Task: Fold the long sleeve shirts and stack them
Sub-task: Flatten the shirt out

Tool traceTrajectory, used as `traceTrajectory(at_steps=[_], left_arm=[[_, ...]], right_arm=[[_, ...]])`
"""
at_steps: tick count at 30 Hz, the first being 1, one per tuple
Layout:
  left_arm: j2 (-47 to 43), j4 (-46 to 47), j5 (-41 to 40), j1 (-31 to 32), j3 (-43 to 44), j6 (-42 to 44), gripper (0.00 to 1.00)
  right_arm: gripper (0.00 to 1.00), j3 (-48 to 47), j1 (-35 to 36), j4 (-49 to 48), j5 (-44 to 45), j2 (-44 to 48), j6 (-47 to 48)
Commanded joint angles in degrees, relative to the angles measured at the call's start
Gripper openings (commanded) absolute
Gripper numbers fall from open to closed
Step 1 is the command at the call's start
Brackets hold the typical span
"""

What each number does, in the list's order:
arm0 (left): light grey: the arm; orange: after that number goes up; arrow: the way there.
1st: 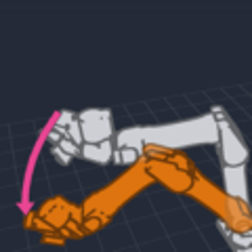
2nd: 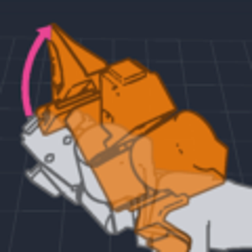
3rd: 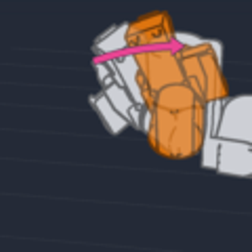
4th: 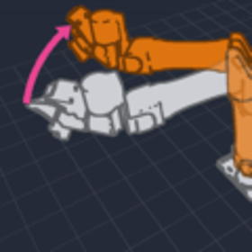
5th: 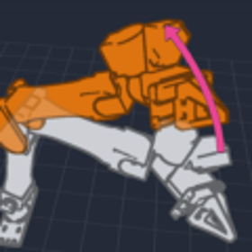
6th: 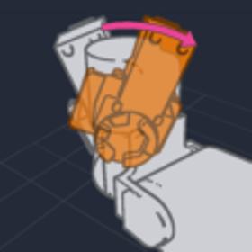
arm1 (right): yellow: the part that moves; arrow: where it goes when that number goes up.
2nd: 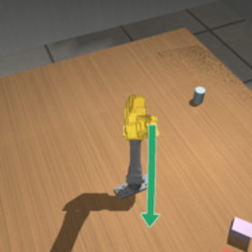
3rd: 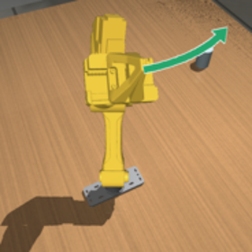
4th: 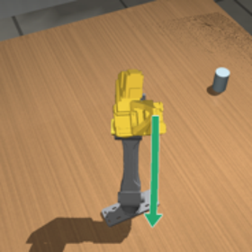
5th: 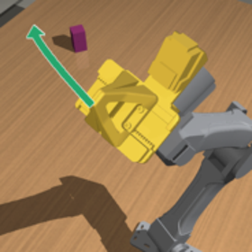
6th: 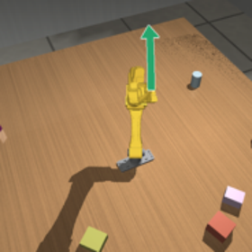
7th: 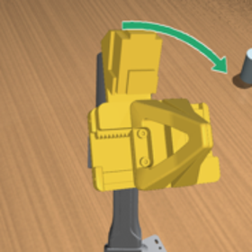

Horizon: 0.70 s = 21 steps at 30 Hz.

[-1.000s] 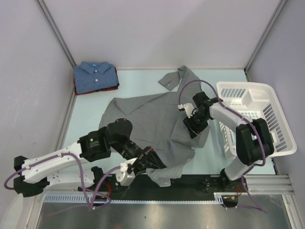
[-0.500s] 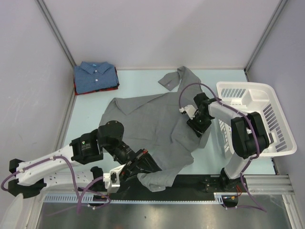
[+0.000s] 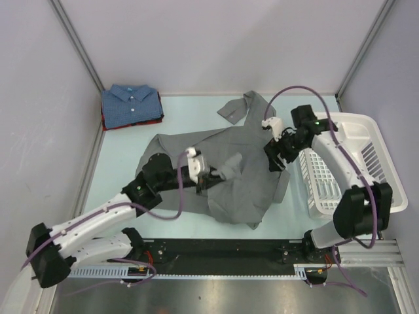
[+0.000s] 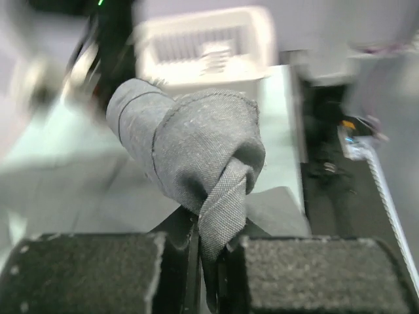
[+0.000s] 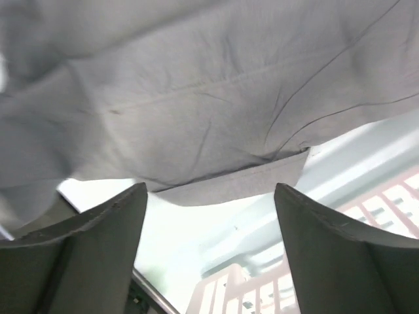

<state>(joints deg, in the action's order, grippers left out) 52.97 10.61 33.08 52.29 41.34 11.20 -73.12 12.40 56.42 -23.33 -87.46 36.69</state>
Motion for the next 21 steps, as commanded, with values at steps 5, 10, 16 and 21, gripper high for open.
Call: traceTrajectory(at_steps=[5,10,16,21], left_arm=[[13.81,14.69,2.07,-15.99,1.02,-24.91,0.00],[16.46,21.73,33.04,-16.96,3.73,-18.52,0.01],[17.16,-45.84,39.71,-8.26,18.06,47.59,0.22],[22.70,-50.62,28.70,-14.45,25.18,46.94,0.64]], right_arm=[[1.00,-1.94,2.26,6.87,-18.84,9.49,-4.68],[1.00,4.20,5.70,0.63,-21.23,11.96,-8.91],[0.95,2.55,2.19,-0.09,-11.66,4.06,-9.61],[0.82,1.58,4.02,-2.63,-3.76,-1.31,-12.25]])
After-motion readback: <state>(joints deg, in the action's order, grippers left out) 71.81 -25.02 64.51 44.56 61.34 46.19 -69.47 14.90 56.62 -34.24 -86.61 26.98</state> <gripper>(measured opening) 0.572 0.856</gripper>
